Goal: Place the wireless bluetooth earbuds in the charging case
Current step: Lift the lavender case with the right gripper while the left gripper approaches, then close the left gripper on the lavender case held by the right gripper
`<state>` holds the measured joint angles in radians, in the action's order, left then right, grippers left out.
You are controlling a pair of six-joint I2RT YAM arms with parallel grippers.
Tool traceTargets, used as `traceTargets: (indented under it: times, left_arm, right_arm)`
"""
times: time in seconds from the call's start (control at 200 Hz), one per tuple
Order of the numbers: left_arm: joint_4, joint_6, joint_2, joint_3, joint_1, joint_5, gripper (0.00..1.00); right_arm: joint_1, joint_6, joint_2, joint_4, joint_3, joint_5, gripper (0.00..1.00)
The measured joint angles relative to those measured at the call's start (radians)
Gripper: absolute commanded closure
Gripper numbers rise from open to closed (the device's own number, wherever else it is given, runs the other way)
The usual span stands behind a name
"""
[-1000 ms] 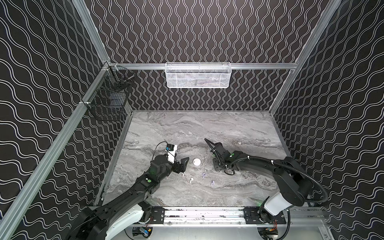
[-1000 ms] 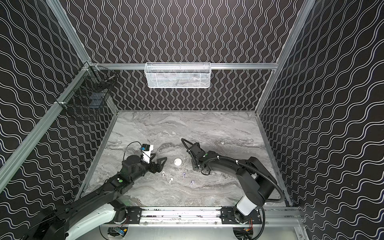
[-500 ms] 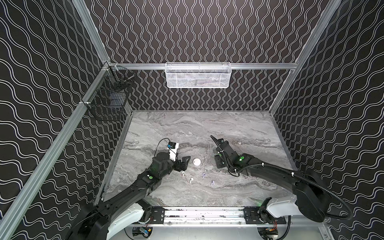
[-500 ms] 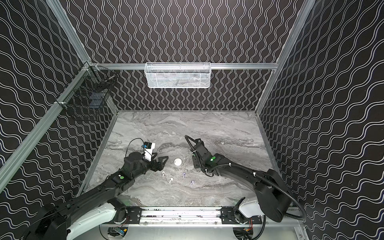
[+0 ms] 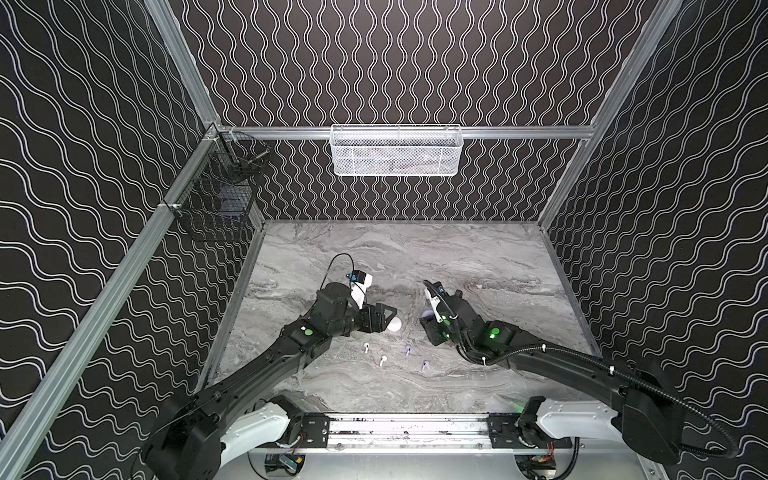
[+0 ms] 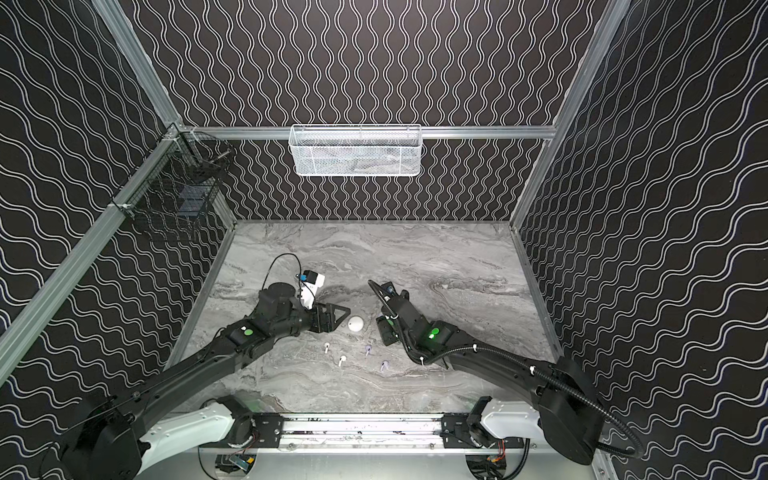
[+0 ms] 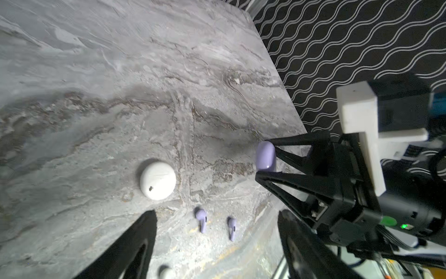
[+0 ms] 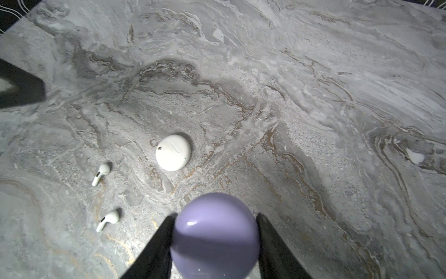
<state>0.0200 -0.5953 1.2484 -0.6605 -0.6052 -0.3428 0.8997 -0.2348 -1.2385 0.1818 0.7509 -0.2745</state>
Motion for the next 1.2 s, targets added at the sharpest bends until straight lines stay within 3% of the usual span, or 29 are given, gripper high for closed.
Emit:
traceTargets:
  times: [0.28, 0.596, 1.201]
  left_arm:
    - [0.08, -0.013, 0.049, -0.104, 0.0, -0.185, 0.18]
    - [0.043, -0.087, 0.142, -0.114, 0.0, -0.37, 0.27]
    - [0.064, -0.081, 0.186, -0.158, 0.006, -0.473, 0.32]
  right_arm:
    - [0.043, 0.06, 0.05, -0.061, -0.019, 0.029, 0.69]
    - [0.082, 0.108, 0.089, -0.09, -0.031, 0.072, 0.69]
    - [0.119, 0.154, 0.103, -0.091, -0.01, 0.103, 0.71]
